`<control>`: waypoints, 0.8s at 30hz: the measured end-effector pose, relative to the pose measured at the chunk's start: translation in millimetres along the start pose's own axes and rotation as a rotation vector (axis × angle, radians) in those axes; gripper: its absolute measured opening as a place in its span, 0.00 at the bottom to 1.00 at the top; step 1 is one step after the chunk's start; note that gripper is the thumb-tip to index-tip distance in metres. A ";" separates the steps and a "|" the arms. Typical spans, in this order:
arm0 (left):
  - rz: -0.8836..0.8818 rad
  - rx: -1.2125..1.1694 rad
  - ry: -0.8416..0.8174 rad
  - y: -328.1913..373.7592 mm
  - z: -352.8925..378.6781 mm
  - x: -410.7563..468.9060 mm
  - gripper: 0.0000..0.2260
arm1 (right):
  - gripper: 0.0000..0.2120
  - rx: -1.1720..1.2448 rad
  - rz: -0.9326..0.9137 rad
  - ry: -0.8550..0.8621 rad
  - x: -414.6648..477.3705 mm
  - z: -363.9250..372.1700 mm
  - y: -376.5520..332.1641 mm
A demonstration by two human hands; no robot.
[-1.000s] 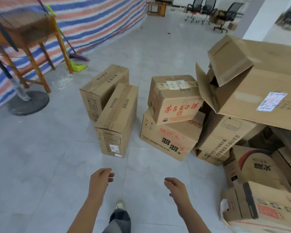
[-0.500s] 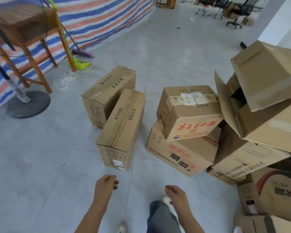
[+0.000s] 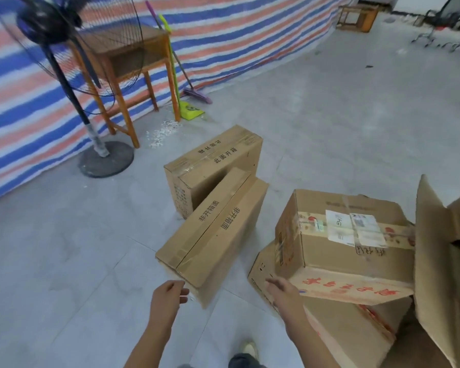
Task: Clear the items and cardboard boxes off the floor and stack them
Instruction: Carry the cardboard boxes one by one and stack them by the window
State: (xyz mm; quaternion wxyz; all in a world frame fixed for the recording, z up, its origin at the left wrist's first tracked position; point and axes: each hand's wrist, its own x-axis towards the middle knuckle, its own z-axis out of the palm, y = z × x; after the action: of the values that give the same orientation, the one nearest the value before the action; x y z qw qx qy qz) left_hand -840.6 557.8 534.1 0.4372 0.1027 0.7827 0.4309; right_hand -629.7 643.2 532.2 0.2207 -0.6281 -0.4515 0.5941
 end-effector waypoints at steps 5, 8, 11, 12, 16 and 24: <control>-0.111 -0.037 0.077 -3.4 13.6 1.4 0.07 | 0.05 -0.129 0.076 -0.120 33.3 -0.7 3.5; -0.195 -0.114 0.189 -4.9 0.2 9.5 0.07 | 0.04 -0.179 0.115 -0.183 50.1 10.5 -4.1; -0.238 -0.167 0.266 1.9 -13.9 28.9 0.07 | 0.03 -0.225 0.103 -0.250 75.7 28.7 -26.5; -0.246 -0.187 0.282 4.6 -17.7 36.7 0.07 | 0.03 -0.230 0.096 -0.263 83.1 35.6 -35.4; -0.247 -0.264 0.315 20.1 -26.2 64.6 0.07 | 0.03 -0.259 0.037 -0.296 105.9 57.6 -65.6; -0.315 -0.355 0.343 24.3 -29.2 81.8 0.07 | 0.05 -0.387 0.010 -0.308 147.1 79.3 -94.0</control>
State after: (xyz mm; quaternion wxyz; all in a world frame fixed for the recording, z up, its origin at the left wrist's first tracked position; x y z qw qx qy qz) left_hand -917.3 599.4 511.1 0.3713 -0.1725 0.7639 0.4989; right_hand -750.1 791.1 512.7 0.0218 -0.5629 -0.5820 0.5865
